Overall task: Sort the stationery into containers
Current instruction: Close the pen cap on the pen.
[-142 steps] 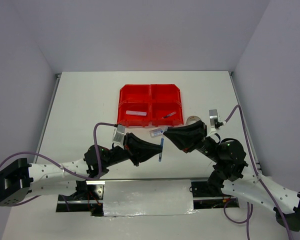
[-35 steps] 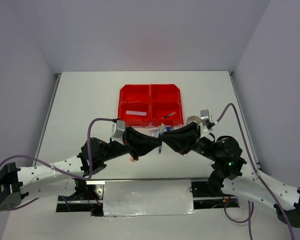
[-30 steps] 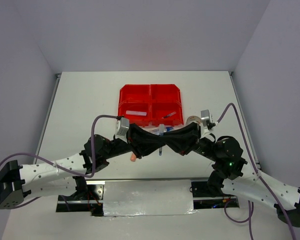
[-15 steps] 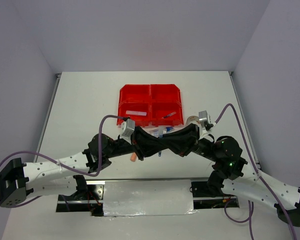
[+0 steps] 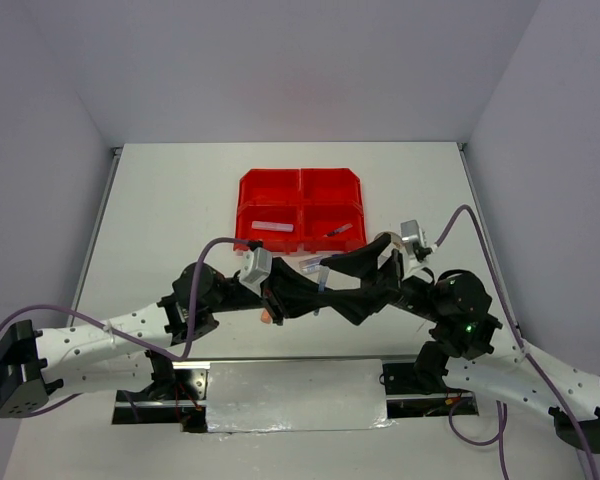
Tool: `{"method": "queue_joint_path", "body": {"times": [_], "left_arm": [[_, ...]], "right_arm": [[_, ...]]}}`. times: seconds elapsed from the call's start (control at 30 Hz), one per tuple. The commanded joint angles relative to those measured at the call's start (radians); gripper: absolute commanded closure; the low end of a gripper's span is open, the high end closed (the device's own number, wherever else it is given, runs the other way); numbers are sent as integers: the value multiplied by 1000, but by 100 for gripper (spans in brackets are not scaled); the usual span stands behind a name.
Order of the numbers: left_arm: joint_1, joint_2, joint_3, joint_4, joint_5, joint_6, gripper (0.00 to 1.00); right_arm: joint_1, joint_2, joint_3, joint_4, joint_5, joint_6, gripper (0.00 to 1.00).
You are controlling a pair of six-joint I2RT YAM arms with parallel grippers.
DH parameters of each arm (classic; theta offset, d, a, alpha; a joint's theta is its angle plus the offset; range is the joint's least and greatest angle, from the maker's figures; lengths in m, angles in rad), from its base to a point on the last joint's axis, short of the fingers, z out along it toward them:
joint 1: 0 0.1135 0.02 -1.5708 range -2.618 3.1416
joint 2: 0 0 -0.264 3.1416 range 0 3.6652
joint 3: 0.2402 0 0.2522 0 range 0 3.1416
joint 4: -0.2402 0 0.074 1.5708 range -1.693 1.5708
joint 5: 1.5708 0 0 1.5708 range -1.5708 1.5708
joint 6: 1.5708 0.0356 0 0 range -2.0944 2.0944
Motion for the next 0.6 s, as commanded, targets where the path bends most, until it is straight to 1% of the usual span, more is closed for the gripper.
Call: {"method": "queue_joint_path", "body": {"times": [0.0, 0.13, 0.3, 0.43, 0.57], "left_arm": [[1, -5, 19, 40, 34, 31, 100], [1, -10, 8, 30, 3, 32, 100], [1, -1, 10, 33, 14, 23, 100], [0, 15, 18, 28, 20, 21, 100], [0, 21, 25, 13, 26, 20, 100]], "right_arm": [[5, -14, 88, -45, -10, -38, 21], [5, -42, 132, -93, 2, -69, 19], [7, -17, 195, -170, 26, -98, 19], [7, 16, 226, -179, 32, -101, 23], [7, 24, 223, -171, 49, -113, 27]]}}
